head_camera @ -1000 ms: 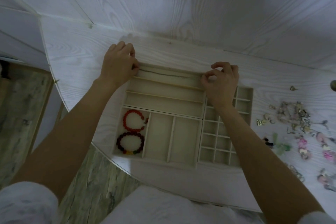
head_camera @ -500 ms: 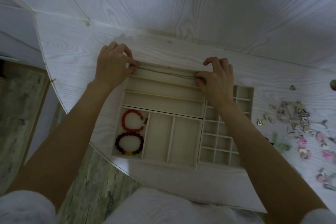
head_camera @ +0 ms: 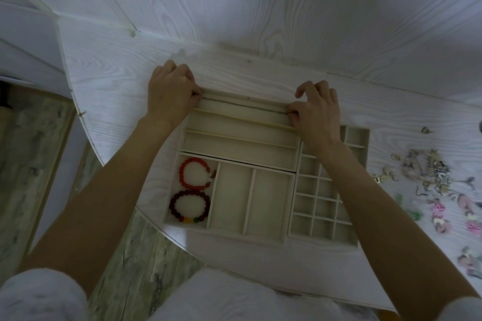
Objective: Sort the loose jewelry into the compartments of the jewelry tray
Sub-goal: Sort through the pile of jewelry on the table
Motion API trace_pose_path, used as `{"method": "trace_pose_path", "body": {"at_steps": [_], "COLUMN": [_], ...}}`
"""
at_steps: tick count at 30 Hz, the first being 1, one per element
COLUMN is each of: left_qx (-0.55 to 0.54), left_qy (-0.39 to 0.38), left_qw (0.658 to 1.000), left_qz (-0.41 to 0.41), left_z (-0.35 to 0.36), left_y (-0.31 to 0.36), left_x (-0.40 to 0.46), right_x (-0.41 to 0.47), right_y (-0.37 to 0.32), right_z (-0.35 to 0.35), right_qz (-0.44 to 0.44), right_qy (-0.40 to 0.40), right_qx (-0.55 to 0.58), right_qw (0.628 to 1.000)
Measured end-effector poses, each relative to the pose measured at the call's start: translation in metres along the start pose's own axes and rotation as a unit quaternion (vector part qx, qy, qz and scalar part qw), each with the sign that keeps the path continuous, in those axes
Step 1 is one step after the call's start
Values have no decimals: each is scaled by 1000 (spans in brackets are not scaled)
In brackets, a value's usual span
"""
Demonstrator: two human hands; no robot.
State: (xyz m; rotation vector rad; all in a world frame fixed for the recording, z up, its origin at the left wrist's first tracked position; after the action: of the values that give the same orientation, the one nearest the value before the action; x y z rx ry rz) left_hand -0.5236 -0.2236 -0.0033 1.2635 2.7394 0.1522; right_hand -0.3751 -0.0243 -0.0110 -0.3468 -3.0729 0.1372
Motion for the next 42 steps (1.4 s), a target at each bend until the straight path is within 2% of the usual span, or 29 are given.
{"method": "trace_pose_path", "body": {"at_steps": [8,12,15,21,24,27,30,33,37,40,42], "left_qx": [-84,-104,-141,-197,-241,-283,-247,-184,-162,-131,-110], "left_qy": [23,81,77,44,19,-40,-100,-117,-105,-83,-66], "left_qw": [995,990,986,977,963,946,944,953,956,963,971], "left_qz": [-55,-51,-45,74,120,155,194,212,220,218,203], "left_z": [-12,-31,-26,-13,-11,8,39,67,87,88,88], "left_y": [-6,34,74,165,230,297,361,411,453,487,502], "left_x": [-19,-43,-48,-32,-33,-37,-46,-48,-34,-30,-29], "right_x": [-18,-48,-66,-100,-158,-225,-274,-300,-309,-318,-327], "right_y": [12,23,38,54,86,131,171,204,224,244,274], "right_z": [-17,-33,-29,-48,-52,-49,-43,-29,-14,-27,-37], "right_qz": [33,38,66,81,135,212,264,286,261,207,224], "right_qy": [28,70,68,58,12,-31,-58,-93,-119,-72,-31], "right_qx": [151,129,128,164,166,146,108,81,139,170,155], "right_qw": [988,988,987,981,977,966,957,950,948,961,962]}}
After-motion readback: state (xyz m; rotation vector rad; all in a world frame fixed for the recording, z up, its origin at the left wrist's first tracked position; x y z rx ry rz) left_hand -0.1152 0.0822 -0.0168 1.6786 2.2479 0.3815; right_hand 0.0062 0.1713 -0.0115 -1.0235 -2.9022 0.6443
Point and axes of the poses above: each hand's wrist, its own x-axis towards the middle knuckle, its own z-axis out of the palm, y = z × x, the point moved 8 cm from there along x, towards the middle knuckle, and after that the axes turned 11 degrees about -y, right-handed, at the moved point
